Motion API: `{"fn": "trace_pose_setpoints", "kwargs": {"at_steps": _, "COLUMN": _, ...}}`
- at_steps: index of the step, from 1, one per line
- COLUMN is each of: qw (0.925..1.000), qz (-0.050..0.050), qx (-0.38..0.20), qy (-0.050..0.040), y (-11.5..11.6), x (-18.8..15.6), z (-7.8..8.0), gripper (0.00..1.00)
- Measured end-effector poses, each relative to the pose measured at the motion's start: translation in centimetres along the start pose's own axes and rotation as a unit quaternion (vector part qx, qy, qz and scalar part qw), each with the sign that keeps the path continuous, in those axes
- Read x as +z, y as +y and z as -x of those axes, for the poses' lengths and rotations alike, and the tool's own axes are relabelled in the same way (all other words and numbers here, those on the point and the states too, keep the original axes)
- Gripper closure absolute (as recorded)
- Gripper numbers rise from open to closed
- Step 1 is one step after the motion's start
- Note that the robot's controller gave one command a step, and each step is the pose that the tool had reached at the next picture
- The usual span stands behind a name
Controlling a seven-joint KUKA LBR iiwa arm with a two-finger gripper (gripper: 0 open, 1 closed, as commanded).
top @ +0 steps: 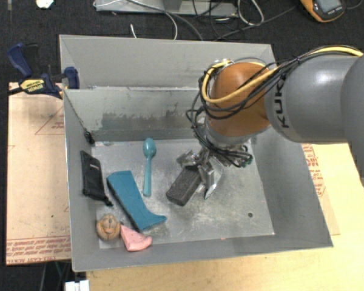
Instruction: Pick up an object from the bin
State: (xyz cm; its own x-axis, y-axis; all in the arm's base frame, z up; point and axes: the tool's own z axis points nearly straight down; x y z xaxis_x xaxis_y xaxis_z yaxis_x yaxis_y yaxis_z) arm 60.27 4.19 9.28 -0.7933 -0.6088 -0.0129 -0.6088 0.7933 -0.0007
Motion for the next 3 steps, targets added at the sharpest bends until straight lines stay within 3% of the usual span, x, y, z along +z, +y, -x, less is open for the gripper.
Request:
{"fn": "trace_pose_setpoints", "kwargs": {"at_steps": 1, "qw": 1.0, "qz": -0.003, "qx": 0.0, "qy": -0.0035, "y": -0.2, "x": -2.8, "z": 0.2, "gripper": 1.0}}
{"fn": "trace_pose_setpoints", "kwargs": {"at_steps": 3, "qw": 1.0, "qz": -0.003, "qx": 0.001, "qy": -0.0042, "y": -0.1, "x": -5.0, "z": 0.3, "gripper": 1.0}}
